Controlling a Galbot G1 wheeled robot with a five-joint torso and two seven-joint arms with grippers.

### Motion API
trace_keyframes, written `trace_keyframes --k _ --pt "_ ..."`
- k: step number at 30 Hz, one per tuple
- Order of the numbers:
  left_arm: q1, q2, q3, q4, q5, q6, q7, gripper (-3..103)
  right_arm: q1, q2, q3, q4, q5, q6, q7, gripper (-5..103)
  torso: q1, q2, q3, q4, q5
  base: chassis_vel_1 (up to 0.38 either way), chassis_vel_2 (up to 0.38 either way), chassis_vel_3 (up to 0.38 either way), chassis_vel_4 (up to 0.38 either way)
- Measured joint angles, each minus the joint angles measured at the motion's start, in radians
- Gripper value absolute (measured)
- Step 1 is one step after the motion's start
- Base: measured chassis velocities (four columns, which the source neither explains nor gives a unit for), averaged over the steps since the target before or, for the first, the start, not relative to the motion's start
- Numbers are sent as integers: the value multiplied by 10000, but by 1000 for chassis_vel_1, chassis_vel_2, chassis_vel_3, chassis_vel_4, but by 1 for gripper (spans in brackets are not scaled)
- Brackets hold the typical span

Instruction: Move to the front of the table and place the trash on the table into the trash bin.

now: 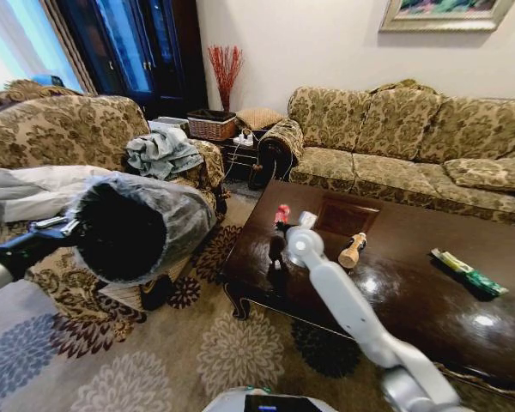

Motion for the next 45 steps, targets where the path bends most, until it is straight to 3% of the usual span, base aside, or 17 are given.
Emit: trace_keyframes --k 2,3,6,7,9,10,15,16,20,21,23,27,33,37,45 --pt "-30 761 74 39 -378 130 -331 0 -16 -519 324 888 -34 -13 -564 13 0 0 0 -2 -3 0 0 0 0" --pt "-30 761 74 39 -378 130 -331 0 -16 -519 324 888 -34 -13 -564 13 0 0 0 -2 -3 0 0 0 0" --pt "-262 2292 246 239 -1411 445 -1027 0 18 -1475 1178 2176 9 -14 -1833 13 0 0 0 -1 -3 0 0 0 0" --pt "-262 2292 246 239 -1411 445 -1027 0 18 -1475 1178 2176 9 -14 -1833 13 0 0 0 -1 -3 0 0 0 0" --pt "-316 3455 339 666 -2088 656 -1295 0 -16 -2207 1892 2900 240 59 -2858 13 0 0 0 1 -1 0 0 0 0" --pt "-316 3455 339 666 -2088 656 -1295 0 -16 -2207 1892 2900 240 59 -2858 13 0 0 0 1 -1 0 0 0 0" --pt "-699 6001 1119 1850 -3580 846 -1955 0 174 -3576 2945 4192 1757 167 -4513 13 0 0 -1 -1 -2 0 0 0 0" --pt "-699 6001 1119 1850 -3580 846 -1955 0 174 -3576 2945 4192 1757 167 -4513 13 0 0 -1 -1 -2 0 0 0 0" --pt "-705 7904 1694 2947 -4588 848 -2094 0 1364 -3936 2560 4460 2507 233 -5246 13 1 0 1 -1 4 0 0 0 0" --pt "-705 7904 1694 2947 -4588 848 -2094 0 1364 -3936 2560 4460 2507 233 -5246 13 1 0 1 -1 4 0 0 0 0" --pt "-564 8807 1738 3398 -5202 869 -2166 0 2521 -3825 1895 4435 2804 311 -5504 13 2 -1 2 0 -4 0 0 0 0" --pt "-473 9383 1749 3584 -5726 871 -2258 0 3924 -3427 873 4060 3190 343 -5489 13 1 0 0 3 -5 0 0 0 0" --pt "142 10265 1521 3933 -6295 871 -2619 0 6039 -2111 -1946 3235 3360 377 -5028 13 2 -1 1 1 -10 0 0 0 0" --pt "357 10362 1506 4042 -6379 871 -2626 0 6293 -1598 -2884 2849 2896 224 -4933 13 2 -1 1 4 -8 0 0 0 0" --pt "466 10235 1545 4126 -6463 868 -2588 0 5680 -1458 -3673 2763 1830 -347 -4761 9 0 -1 0 -4 -2 0 0 0 0"
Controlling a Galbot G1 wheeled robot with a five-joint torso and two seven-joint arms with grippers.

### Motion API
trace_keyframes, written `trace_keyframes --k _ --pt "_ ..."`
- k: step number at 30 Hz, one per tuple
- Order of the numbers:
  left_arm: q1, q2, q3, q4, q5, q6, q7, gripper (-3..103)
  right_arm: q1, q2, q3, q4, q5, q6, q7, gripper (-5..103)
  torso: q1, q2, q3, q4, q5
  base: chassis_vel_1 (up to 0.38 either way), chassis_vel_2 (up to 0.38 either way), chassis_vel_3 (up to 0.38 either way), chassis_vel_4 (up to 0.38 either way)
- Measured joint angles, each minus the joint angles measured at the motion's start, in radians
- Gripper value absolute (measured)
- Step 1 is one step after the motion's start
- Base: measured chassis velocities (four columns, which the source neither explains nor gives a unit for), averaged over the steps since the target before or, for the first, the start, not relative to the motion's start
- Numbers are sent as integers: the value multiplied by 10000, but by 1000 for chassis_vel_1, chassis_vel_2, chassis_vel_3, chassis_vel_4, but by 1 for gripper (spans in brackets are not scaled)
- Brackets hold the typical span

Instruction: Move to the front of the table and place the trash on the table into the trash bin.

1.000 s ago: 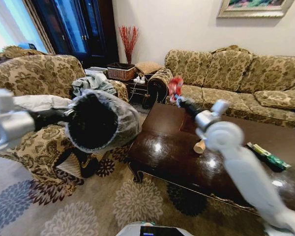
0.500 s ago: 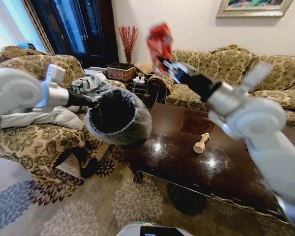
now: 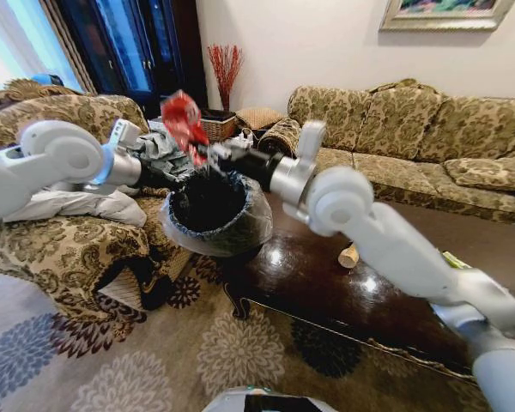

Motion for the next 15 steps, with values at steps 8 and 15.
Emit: trace_keyframes --k 8,15 --pt "-3 -207 -10 36 76 -4 167 0 -69 182 -144 -272 -639 -90 209 41 0 0 0 7 -3 0 0 0 0" --pt "-31 -282 -40 6 147 -10 219 0 12 343 56 -313 -486 -62 532 68 0 0 0 3 -1 0 0 0 0"
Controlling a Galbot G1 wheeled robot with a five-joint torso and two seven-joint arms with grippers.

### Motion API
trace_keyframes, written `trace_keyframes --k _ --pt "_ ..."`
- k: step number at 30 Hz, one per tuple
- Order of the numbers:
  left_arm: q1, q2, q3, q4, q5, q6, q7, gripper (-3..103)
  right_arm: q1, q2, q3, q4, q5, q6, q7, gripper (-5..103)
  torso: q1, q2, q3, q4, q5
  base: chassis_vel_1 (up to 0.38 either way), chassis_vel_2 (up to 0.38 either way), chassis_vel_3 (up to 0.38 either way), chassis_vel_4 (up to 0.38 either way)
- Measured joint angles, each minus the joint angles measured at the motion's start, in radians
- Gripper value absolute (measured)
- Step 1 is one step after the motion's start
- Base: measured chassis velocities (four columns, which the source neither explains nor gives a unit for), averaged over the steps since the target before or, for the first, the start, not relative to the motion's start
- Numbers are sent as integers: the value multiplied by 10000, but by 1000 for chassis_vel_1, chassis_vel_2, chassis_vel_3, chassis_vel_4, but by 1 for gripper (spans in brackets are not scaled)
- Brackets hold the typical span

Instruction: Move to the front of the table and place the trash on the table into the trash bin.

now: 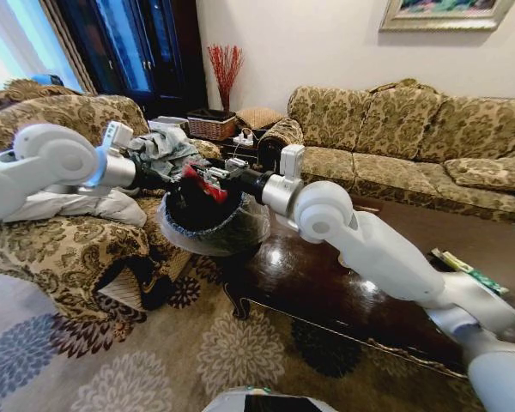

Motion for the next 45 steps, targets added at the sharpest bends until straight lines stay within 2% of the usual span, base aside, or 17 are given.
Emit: trace_keyframes --k 1,3,4,6,7,9,11,12,14,18,25,35,45 --pt "-6 -35 -5 -22 35 -1 12 0 3 13 128 41 80 41 180 73 0 0 0 1 -1 0 0 0 0" --pt "-20 -96 -15 -54 81 -1 18 0 -20 8 328 125 211 75 458 73 0 0 0 2 -1 0 0 0 0" --pt "-35 -143 -20 -83 113 -1 18 0 -77 -24 528 231 349 99 681 79 0 0 0 4 -2 0 0 0 0" --pt "-170 -476 -27 -290 246 -3 24 0 -636 -566 1791 723 960 -46 1266 90 0 1 0 8 -3 0 0 0 0" --pt "-170 -476 -27 -290 246 -3 24 0 -636 -566 1791 723 960 -46 1266 90 0 1 0 8 -3 0 0 0 0" --pt "-302 -882 -27 -507 404 -3 68 0 -1516 -1497 3318 845 919 -445 1319 98 -1 2 -2 6 0 0 0 0 0" --pt "-403 -1268 -27 -692 653 -4 169 0 -2534 -2597 4533 701 249 -906 1168 100 -2 2 -2 -8 6 0 0 0 0" --pt "-403 -1268 -27 -692 653 -4 169 0 -2534 -2597 4533 701 249 -906 1168 100 -2 2 -2 -8 6 0 0 0 0" --pt "-478 -1610 -29 -858 859 -4 232 0 -3455 -3361 5312 520 -278 -1243 928 100 -1 2 -1 -11 10 0 0 0 0" --pt "-561 -1933 -82 -1139 1037 -7 269 0 -4277 -3841 6036 509 -384 -1510 873 100 -1 2 -1 -3 3 0 0 0 0" --pt "-651 -2335 -126 -1585 1682 -9 558 0 -4386 -3850 6013 731 -375 -1699 1093 100 -1 2 -2 9 -5 -9 -28 23 32" --pt "-599 -3081 -76 -2041 2347 -8 888 0 -4374 -3566 5366 767 -547 -1656 1377 100 -1 2 0 -2 3 -101 -155 57 120" --pt "-575 -3249 -36 -2085 2410 -8 946 0 -4498 -3392 4957 724 -860 -1378 1502 100 0 2 0 0 -1 -126 -146 4 25"
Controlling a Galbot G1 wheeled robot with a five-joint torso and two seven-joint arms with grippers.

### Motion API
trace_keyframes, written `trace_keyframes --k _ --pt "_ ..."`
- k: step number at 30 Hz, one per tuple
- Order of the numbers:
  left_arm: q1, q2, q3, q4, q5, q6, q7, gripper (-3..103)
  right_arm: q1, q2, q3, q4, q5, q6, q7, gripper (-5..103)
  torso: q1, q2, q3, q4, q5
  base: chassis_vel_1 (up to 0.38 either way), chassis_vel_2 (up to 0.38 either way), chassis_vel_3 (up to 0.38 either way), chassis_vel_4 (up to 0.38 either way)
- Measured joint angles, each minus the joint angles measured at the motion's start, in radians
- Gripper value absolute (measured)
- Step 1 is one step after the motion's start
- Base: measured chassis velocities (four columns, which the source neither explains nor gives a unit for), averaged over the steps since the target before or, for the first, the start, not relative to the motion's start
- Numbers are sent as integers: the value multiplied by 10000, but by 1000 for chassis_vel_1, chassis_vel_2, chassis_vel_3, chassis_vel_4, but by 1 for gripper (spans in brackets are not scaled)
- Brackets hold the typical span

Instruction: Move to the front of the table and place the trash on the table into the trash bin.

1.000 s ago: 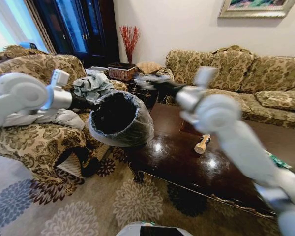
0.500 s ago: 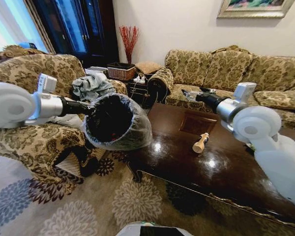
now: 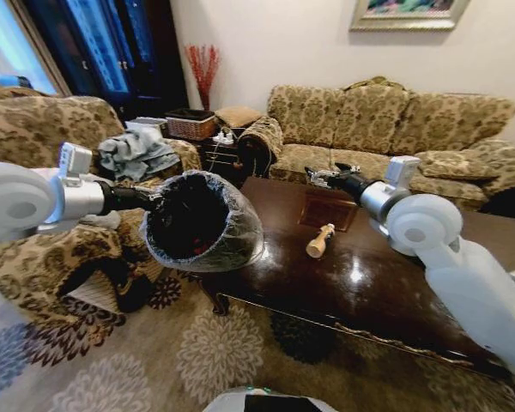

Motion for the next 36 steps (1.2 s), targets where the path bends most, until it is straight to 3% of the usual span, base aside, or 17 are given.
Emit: trace_keyframes --k 4,6,7,9,10,14,15,17,20,27,36 --pt "-2 -93 6 -98 -5 0 -5 0 -214 219 -223 -182 416 83 710 100 0 0 0 -1 -4 -93 -97 -79 -79" --pt "-18 -266 5 -202 -32 0 -15 0 -621 612 -403 -377 1570 138 2079 100 0 0 0 -7 -5 -72 -78 -64 -76" --pt "-18 -266 5 -202 -32 0 -15 0 -621 612 -403 -377 1570 138 2079 100 0 0 0 -7 -5 -64 -78 -51 -63" --pt "-21 -459 -3 -302 -48 0 8 0 -1145 1210 -483 -748 2389 248 3262 100 0 0 0 -2 6 -22 -30 -2 -10" --pt "-21 -459 -3 -302 -48 0 8 0 -1145 1210 -483 -748 2389 248 3262 100 0 0 0 -2 6 0 0 0 0" --pt "4 -571 4 -433 -42 1 15 0 -1211 2293 -1100 -2022 2529 418 3657 100 0 0 0 4 -4 0 0 0 0" --pt "4 -571 4 -433 -42 1 15 0 -1211 2293 -1100 -2022 2529 418 3657 100 0 0 0 4 -4 0 0 0 0" --pt "9 -508 26 -514 -52 1 -32 0 -742 3086 -1732 -3152 2576 577 4159 100 0 0 0 6 -5 0 0 0 0" --pt "9 -465 26 -549 -92 0 -36 0 -481 3572 -2021 -3868 2523 641 4413 100 1 -1 1 8 0 0 0 0 0" --pt "26 -510 26 -492 -92 1 -18 0 -561 3792 -2032 -4482 2278 607 4937 100 1 -2 0 -3 -2 0 0 0 0" --pt "62 -597 89 -350 -59 1 26 0 -574 4131 -1623 -5309 2182 555 4719 100 1 -2 0 2 0 0 0 0 0"
